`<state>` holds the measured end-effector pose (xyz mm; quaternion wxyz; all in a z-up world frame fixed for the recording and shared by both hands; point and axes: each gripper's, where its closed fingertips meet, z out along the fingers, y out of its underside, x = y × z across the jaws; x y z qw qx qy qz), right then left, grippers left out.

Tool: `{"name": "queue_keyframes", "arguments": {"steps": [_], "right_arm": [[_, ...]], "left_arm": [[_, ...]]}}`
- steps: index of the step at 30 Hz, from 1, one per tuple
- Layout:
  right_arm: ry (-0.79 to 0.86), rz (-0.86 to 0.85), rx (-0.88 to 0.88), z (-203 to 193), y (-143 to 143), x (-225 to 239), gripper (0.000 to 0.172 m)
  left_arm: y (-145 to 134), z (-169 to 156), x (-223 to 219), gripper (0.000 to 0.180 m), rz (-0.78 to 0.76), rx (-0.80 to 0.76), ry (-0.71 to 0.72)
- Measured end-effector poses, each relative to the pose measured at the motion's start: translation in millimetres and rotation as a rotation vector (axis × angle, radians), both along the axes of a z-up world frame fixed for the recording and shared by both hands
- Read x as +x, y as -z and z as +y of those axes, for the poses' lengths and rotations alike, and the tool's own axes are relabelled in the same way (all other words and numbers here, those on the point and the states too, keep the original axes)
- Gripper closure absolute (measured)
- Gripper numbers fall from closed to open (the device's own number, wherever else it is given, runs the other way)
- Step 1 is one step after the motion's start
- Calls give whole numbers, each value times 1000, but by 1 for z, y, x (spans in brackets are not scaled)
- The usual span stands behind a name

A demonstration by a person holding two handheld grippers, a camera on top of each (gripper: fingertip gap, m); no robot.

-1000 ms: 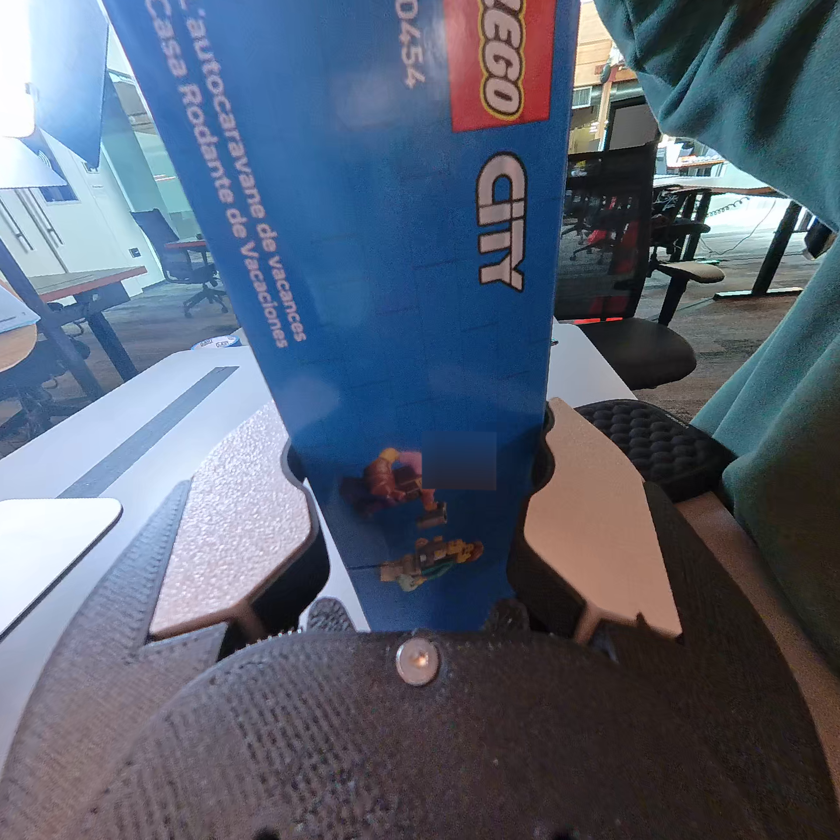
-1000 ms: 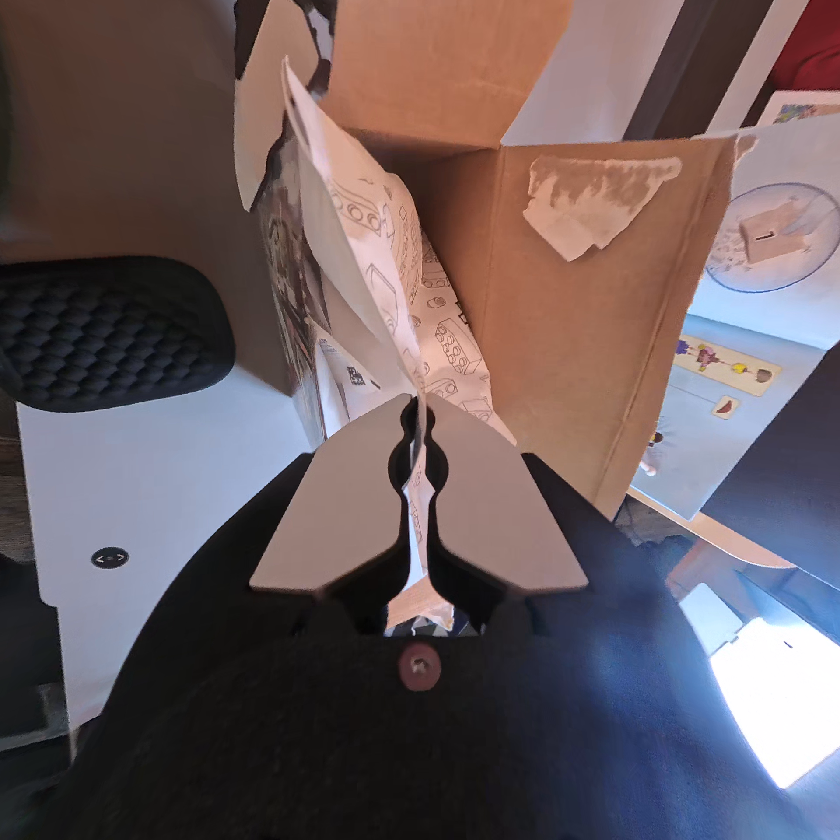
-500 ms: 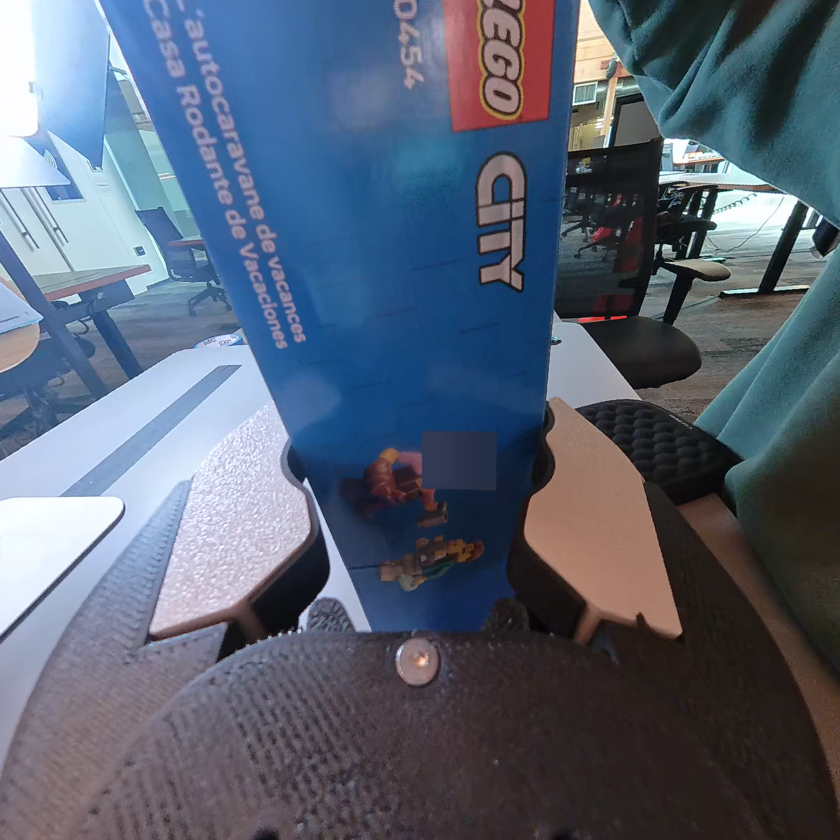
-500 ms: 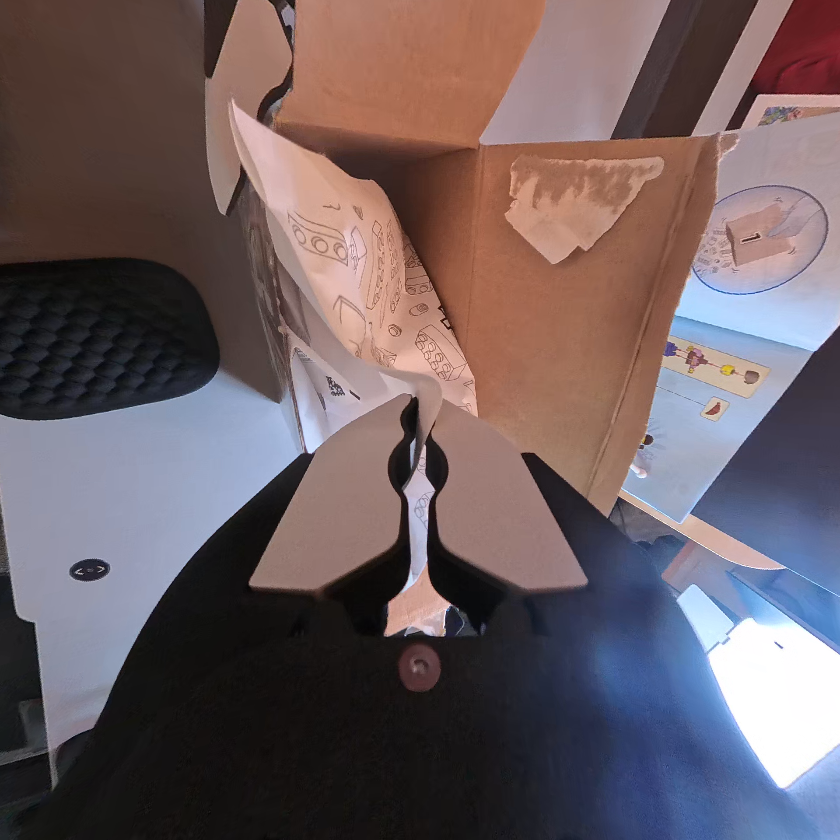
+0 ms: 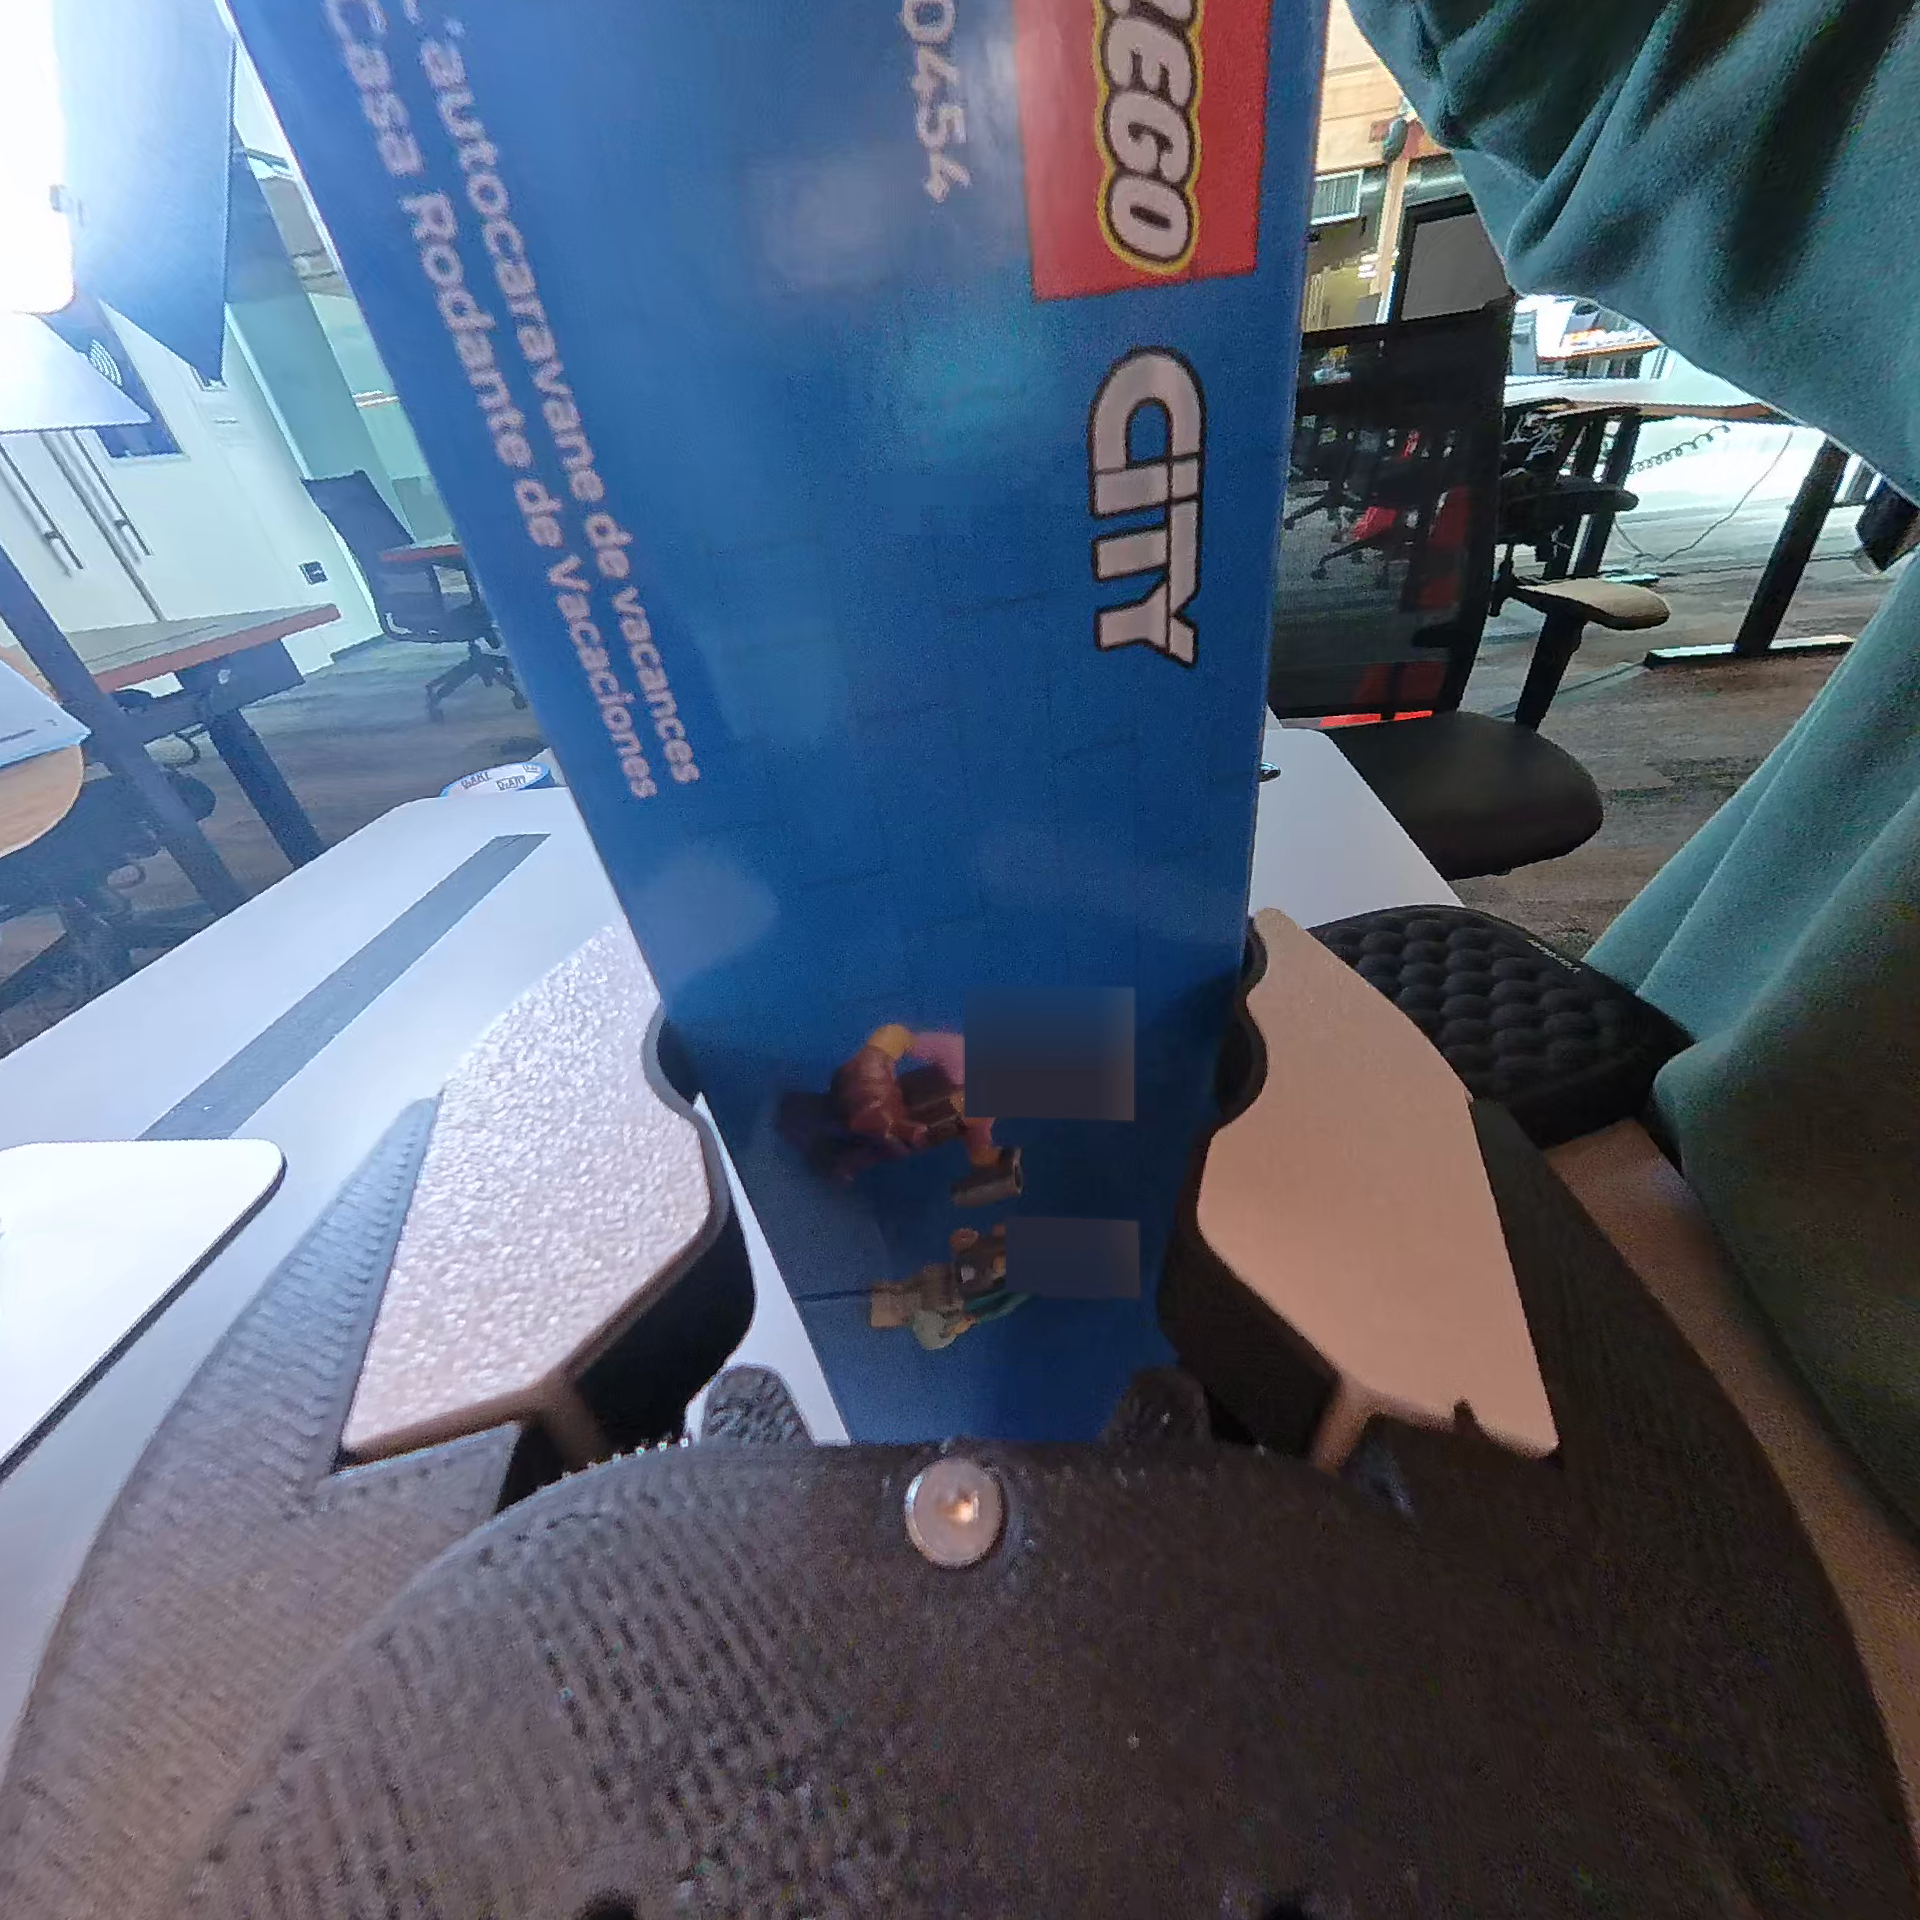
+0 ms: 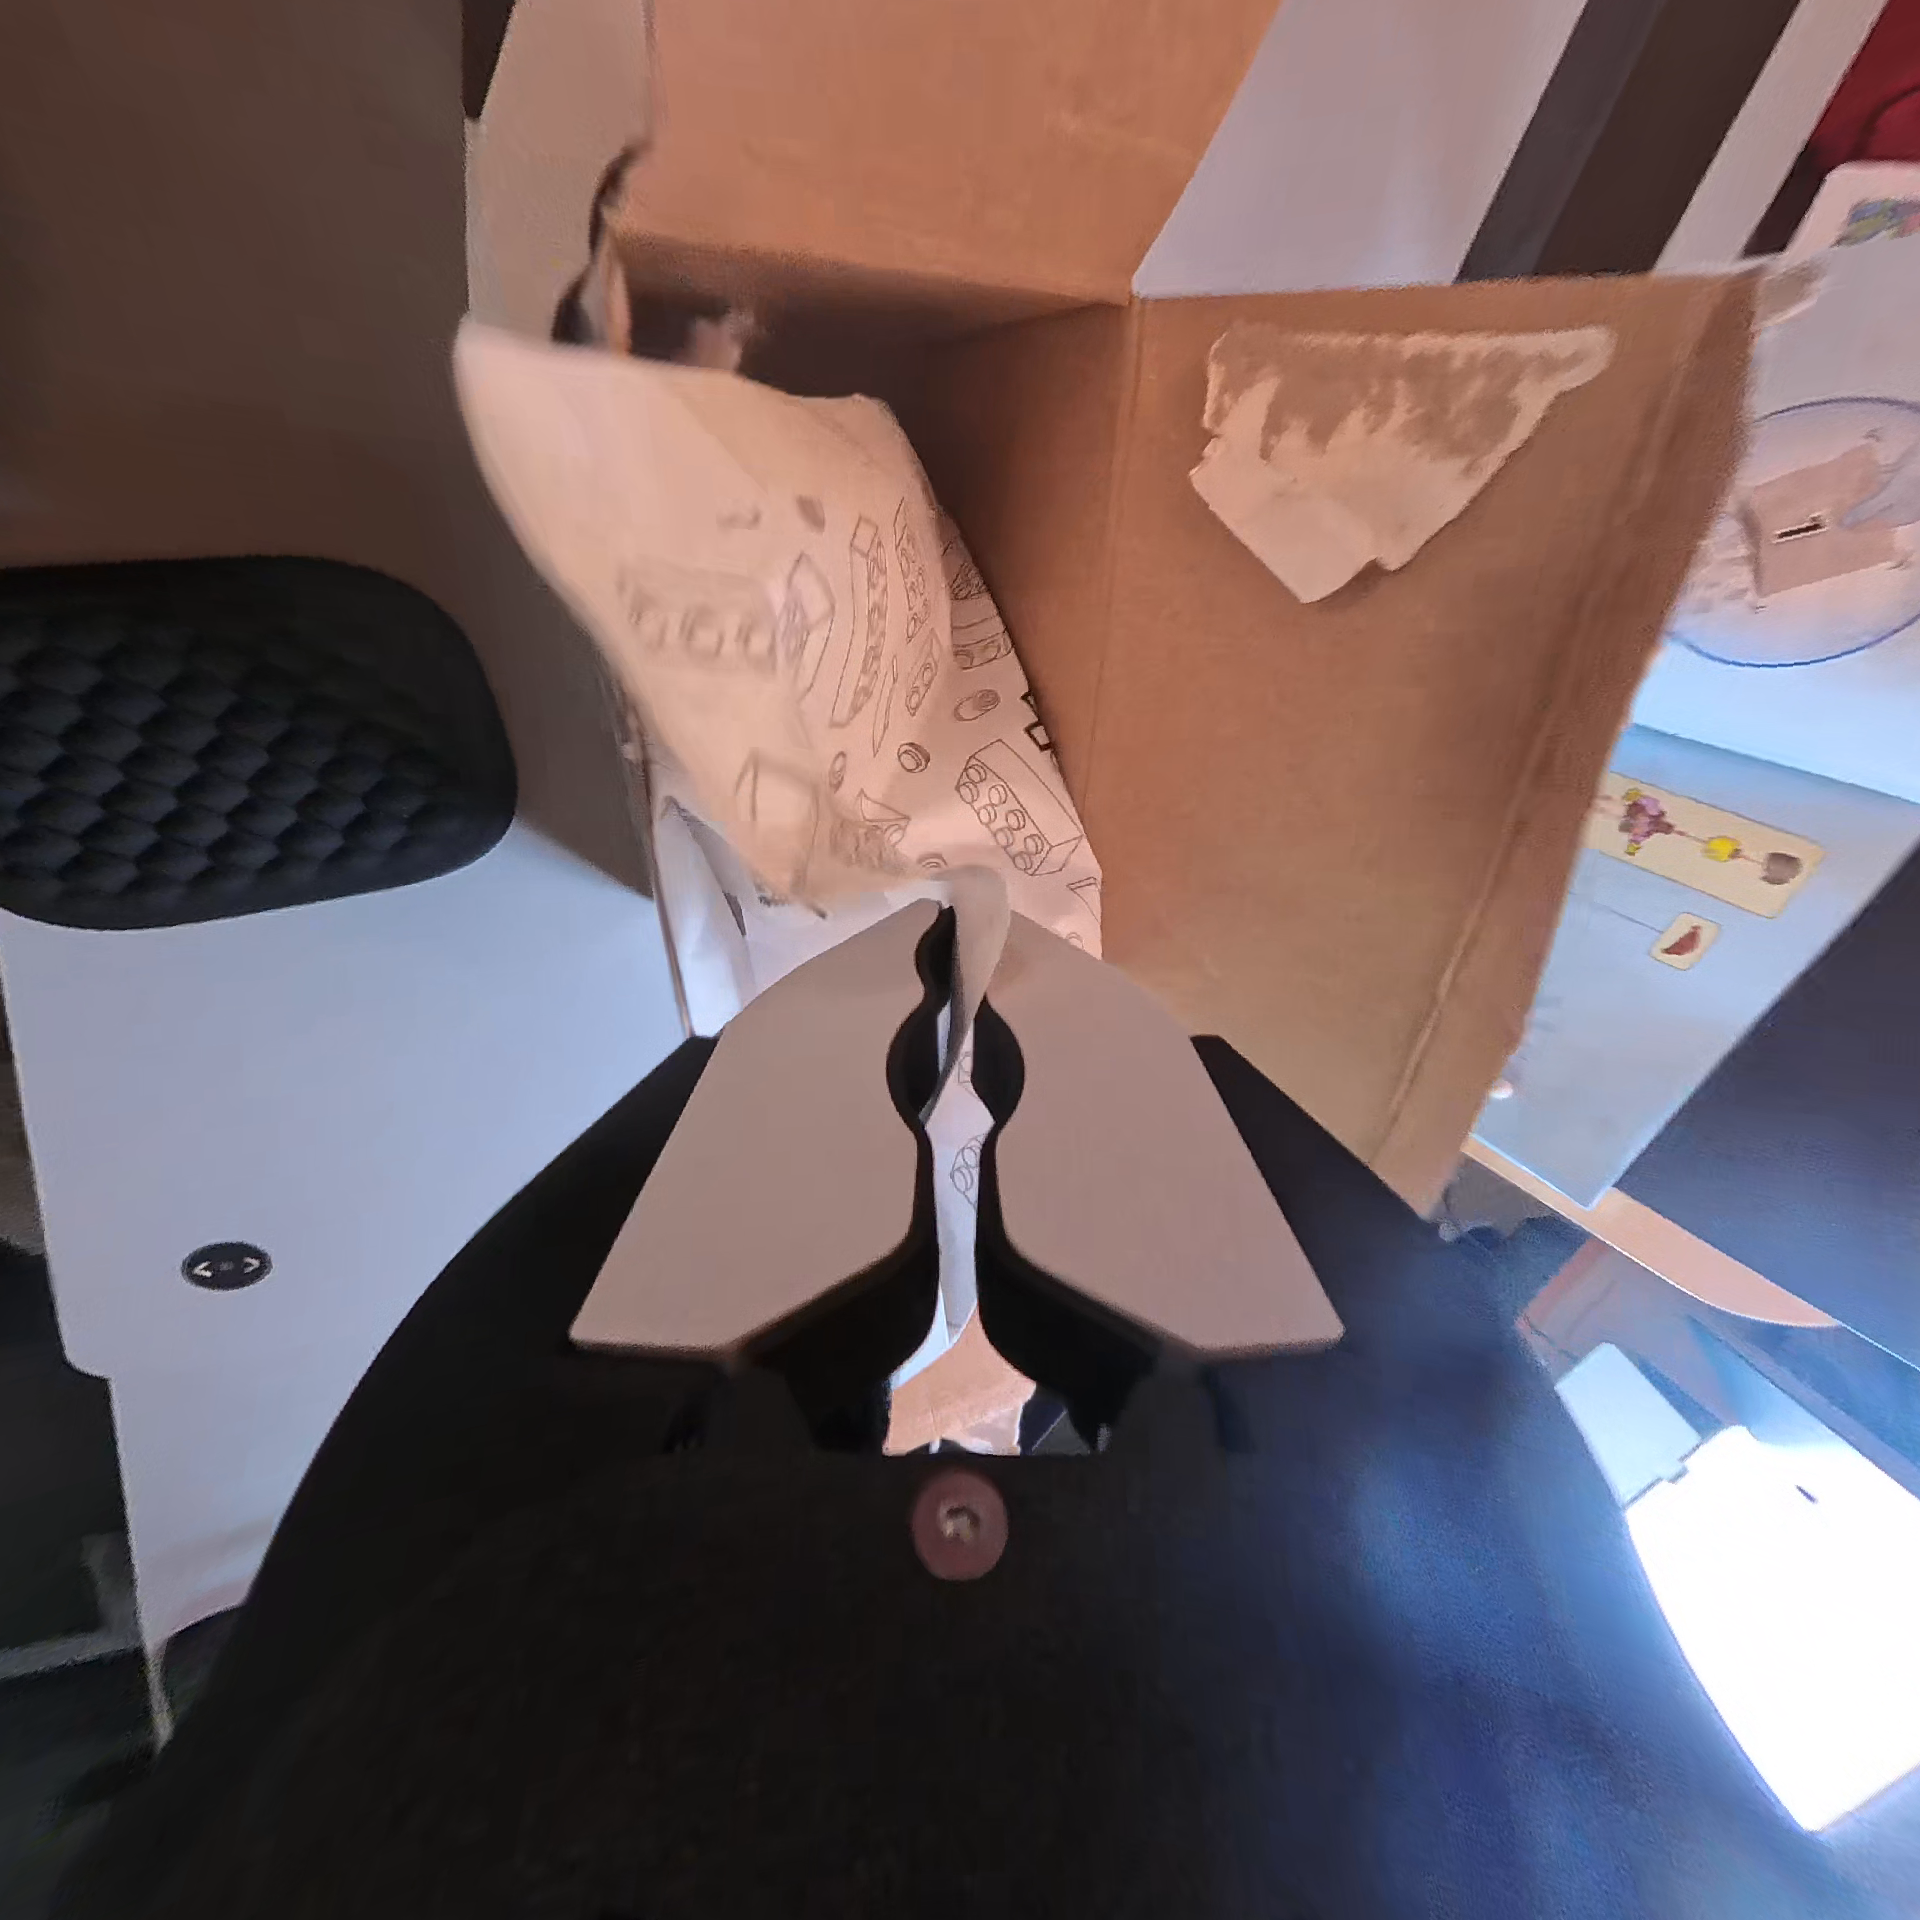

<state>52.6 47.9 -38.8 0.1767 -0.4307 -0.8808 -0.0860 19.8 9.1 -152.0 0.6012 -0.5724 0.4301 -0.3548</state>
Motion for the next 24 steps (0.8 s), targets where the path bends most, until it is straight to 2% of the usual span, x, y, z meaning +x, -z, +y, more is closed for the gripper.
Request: {"name": "queue_keyframes", "arguments": {"steps": [3, 6, 8, 10, 14, 19, 24], "right_arm": [[5, -44, 14, 5, 13, 1, 172], [-7, 21, 23, 3, -3, -5, 169], [-10, 67, 12, 2, -13, -8, 159], [-22, 97, -15, -3, -17, -9, 156], [-29, 92, -59, -6, -7, -11, 172], [-19, 29, -51, 1, 10, -8, 172], [-47, 133, -52, -5, -22, -15, 172]], "left_arm": [[0, 1, 0, 81, 2, -3, -3], [0, 2, 0, 81, -9, -6, -7], [-1, 2, 0, 81, -14, -3, -4], [0, 1, 1, 81, -9, 1, -3], [0, 1, 1, 81, -8, -6, -4], [0, -1, 4, 81, 7, 2, -1], [1, 4, -1, 80, 35, -8, -27]]}}
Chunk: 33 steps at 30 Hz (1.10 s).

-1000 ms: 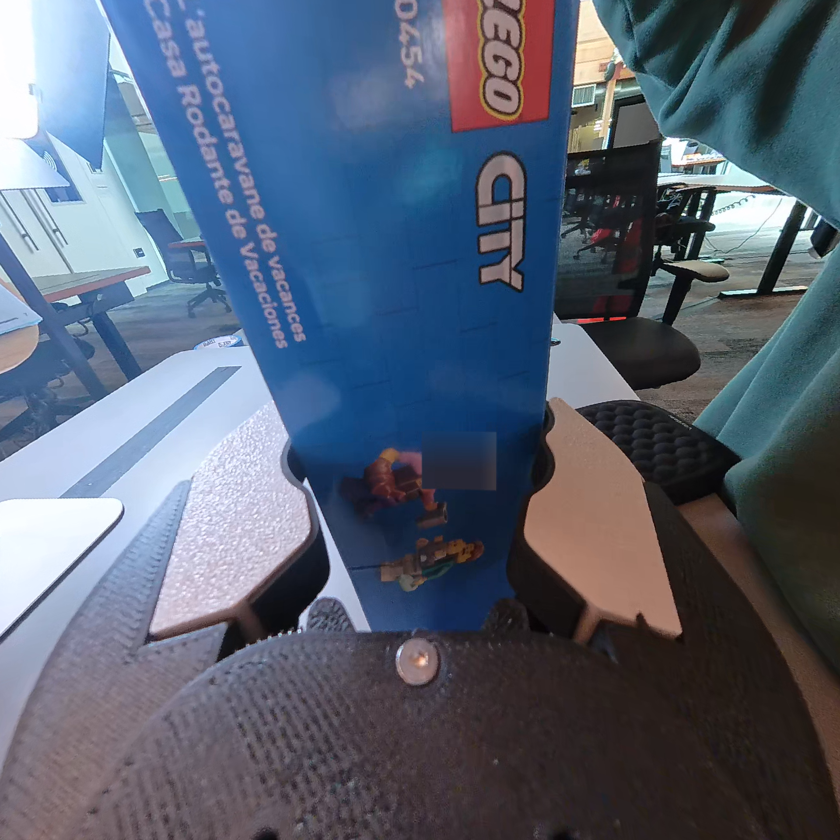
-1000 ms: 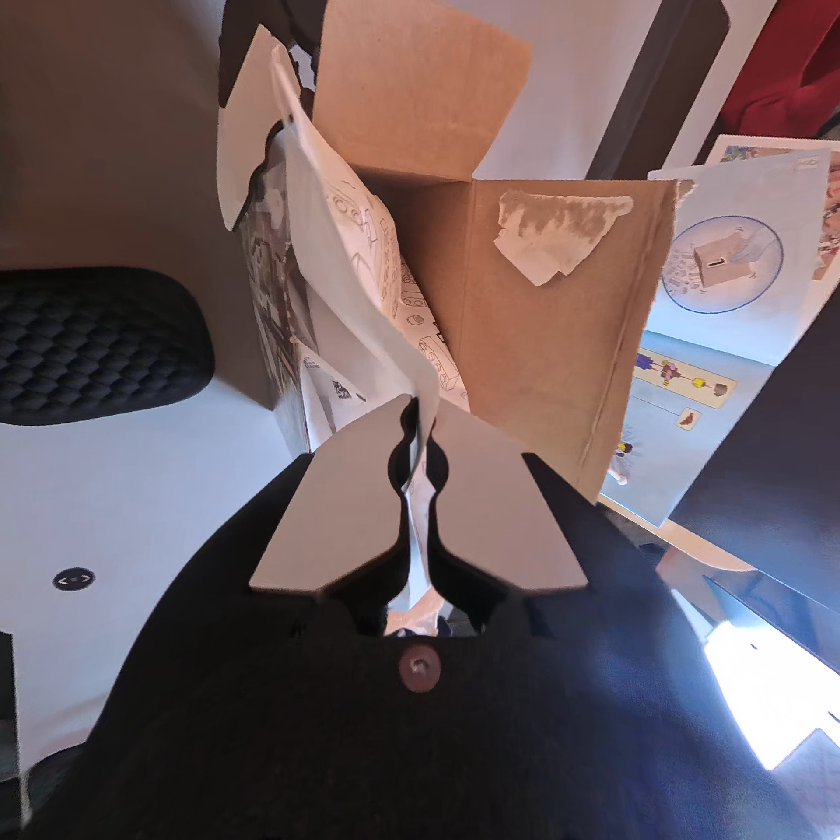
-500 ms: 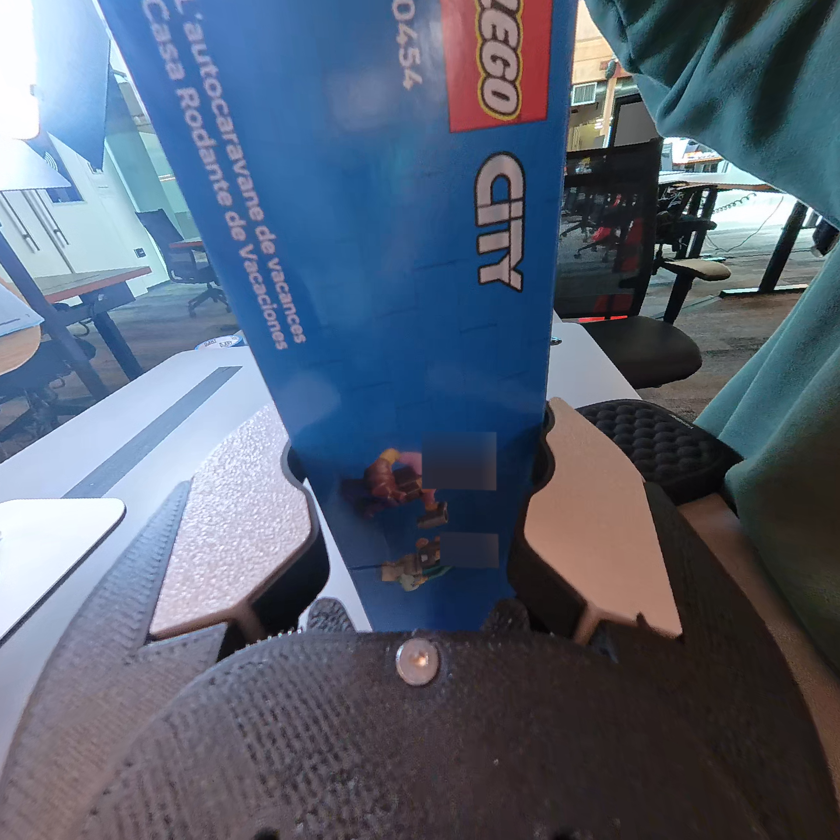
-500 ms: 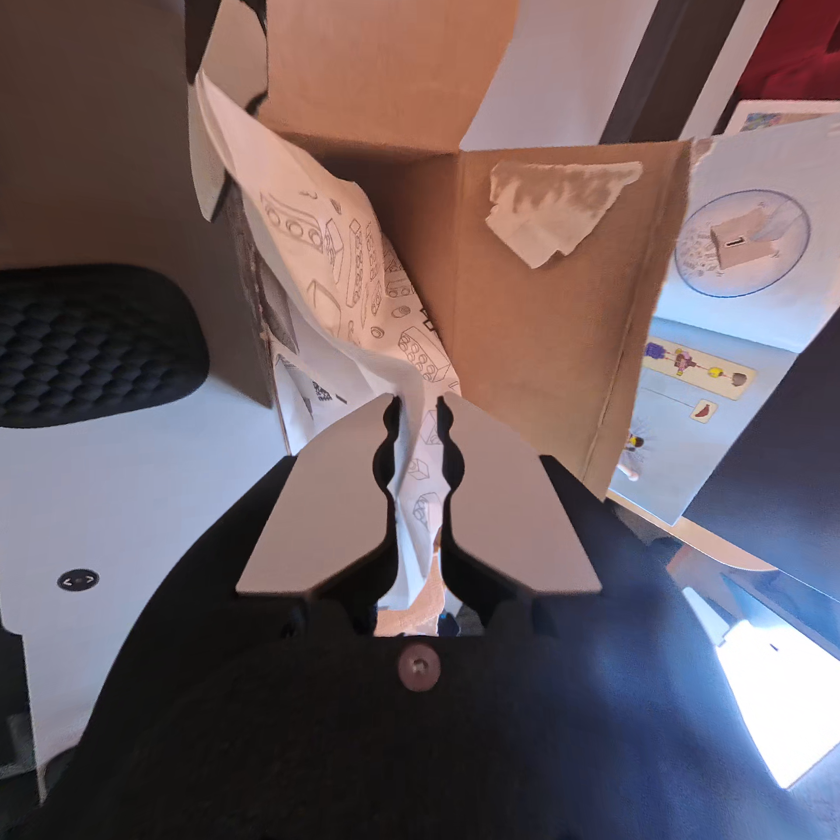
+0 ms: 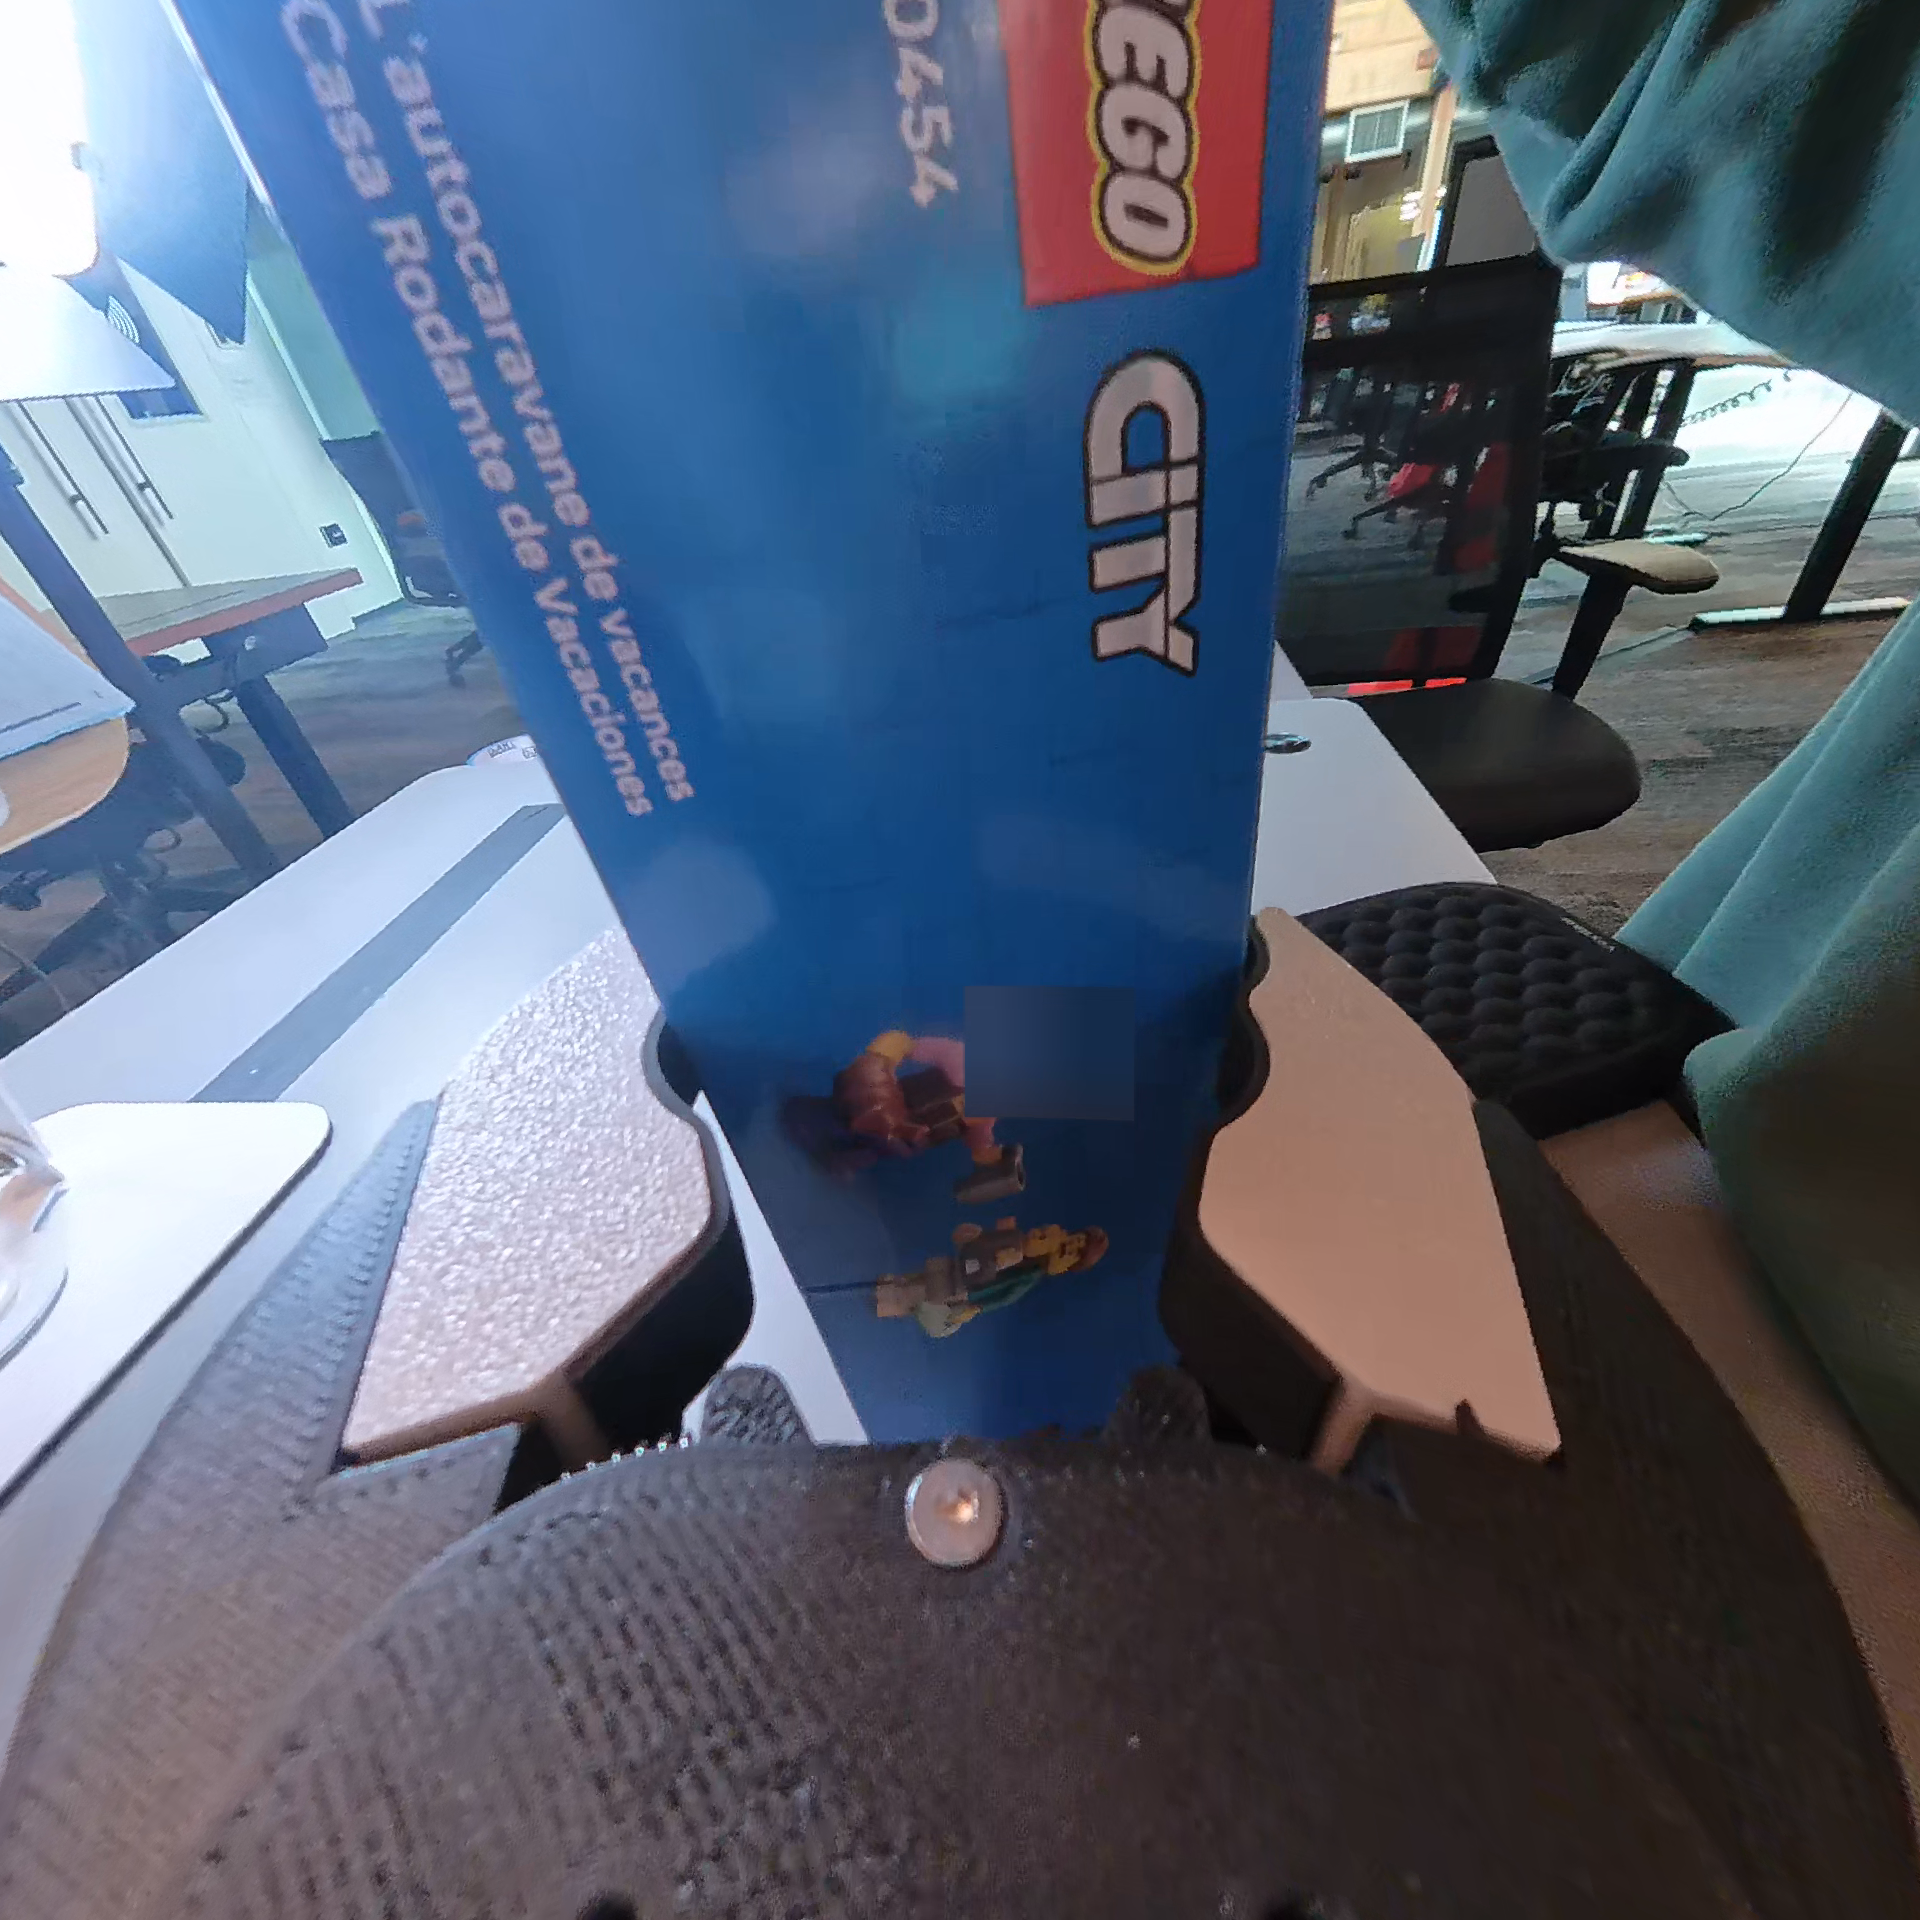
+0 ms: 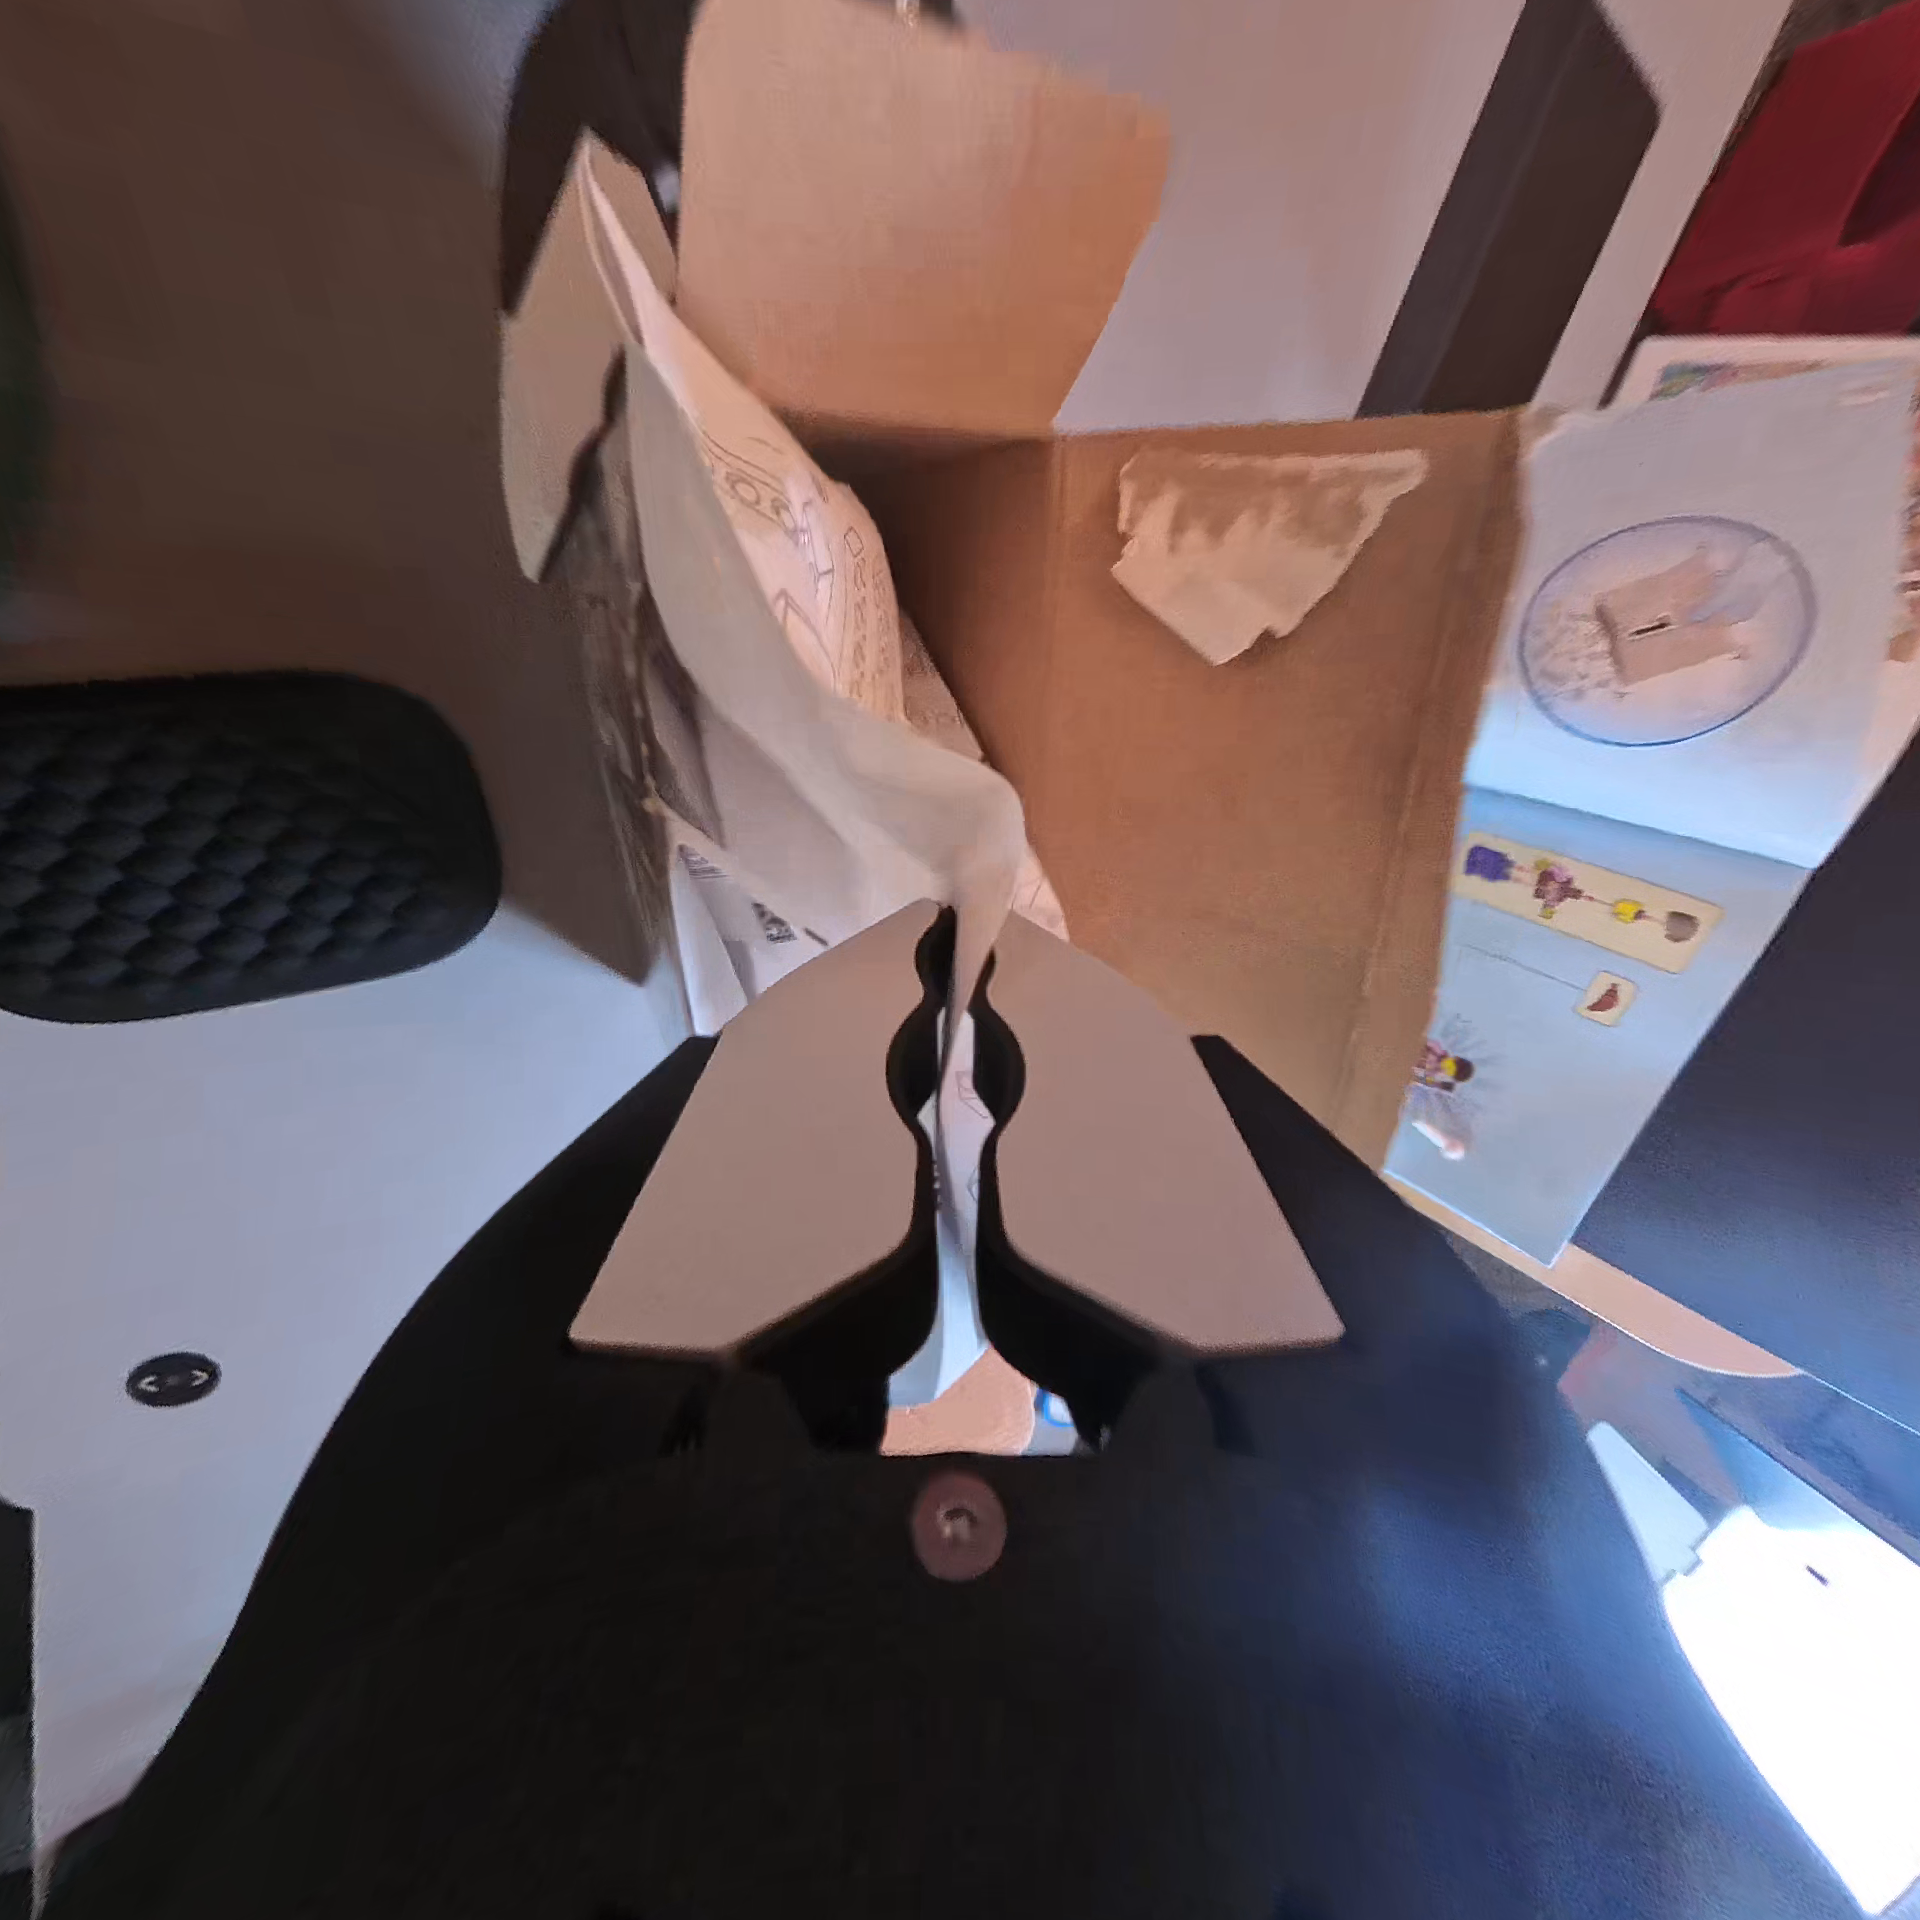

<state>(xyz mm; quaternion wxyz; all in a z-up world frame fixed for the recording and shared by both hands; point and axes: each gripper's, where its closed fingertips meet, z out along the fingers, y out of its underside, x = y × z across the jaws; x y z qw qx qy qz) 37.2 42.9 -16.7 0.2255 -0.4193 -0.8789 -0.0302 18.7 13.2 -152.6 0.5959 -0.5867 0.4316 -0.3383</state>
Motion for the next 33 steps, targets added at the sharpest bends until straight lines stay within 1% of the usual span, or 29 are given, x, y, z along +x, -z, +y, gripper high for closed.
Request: {"name": "queue_keyframes", "arguments": {"steps": [3, 7, 9, 11, 14, 15, 16, 17, 20, 22, 23, 26, 27, 28, 30, 33], "right_arm": [[-25, 58, 22, -3, -25, -3, 172], [-12, 130, 45, -3, -60, -10, 172], [9, 139, 46, -1, -67, -11, 172], [29, 105, 39, 1, -55, -8, 172], [61, -31, 17, 6, -6, 1, 172], [68, -73, 40, 10, 10, 4, 172], [59, -91, 78, 15, 20, 3, 172], [42, -87, 107, 17, 24, 0, 172], [27, -1, 121, 16, 14, -13, 169], [39, 42, 107, 17, 1, -12, 150], [57, 60, 88, 19, -7, -8, 145], [148, 78, -61, 24, -21, 17, 124], [183, 89, -120, 27, -24, 27, 119], [216, 96, -165, 32, -25, 37, 119], [263, 77, -204, 43, -14, 55, 122], [266, 32, -276, 42, 26, 55, 124]], "left_arm": [[0, 0, -2, 81, 28, 15, 6], [0, -1, -2, 80, 49, 21, -5], [1, 0, -2, 80, 50, 38, -22], [1, 1, -1, 81, 56, 55, -42], [0, 7, -3, 80, 37, 49, -85], [-1, 9, -3, 80, 25, 46, -95], [-1, 9, -2, 80, 14, 56, -102], [-2, 9, -2, 80, 6, 58, -110], [-2, 13, -7, 80, -16, 32, -127], [-3, 13, -7, 80, -23, 38, -125], [-3, 12, -6, 80, -20, 41, -122], [-3, 11, -7, 80, -14, 42, -111], [-3, 11, -8, 80, -15, 40, -108], [-3, 12, -9, 80, -16, 38, -104], [-3, 11, -10, 80, -15, 41, -90], [-3, 9, -8, 80, -13, 68, -69]]}}
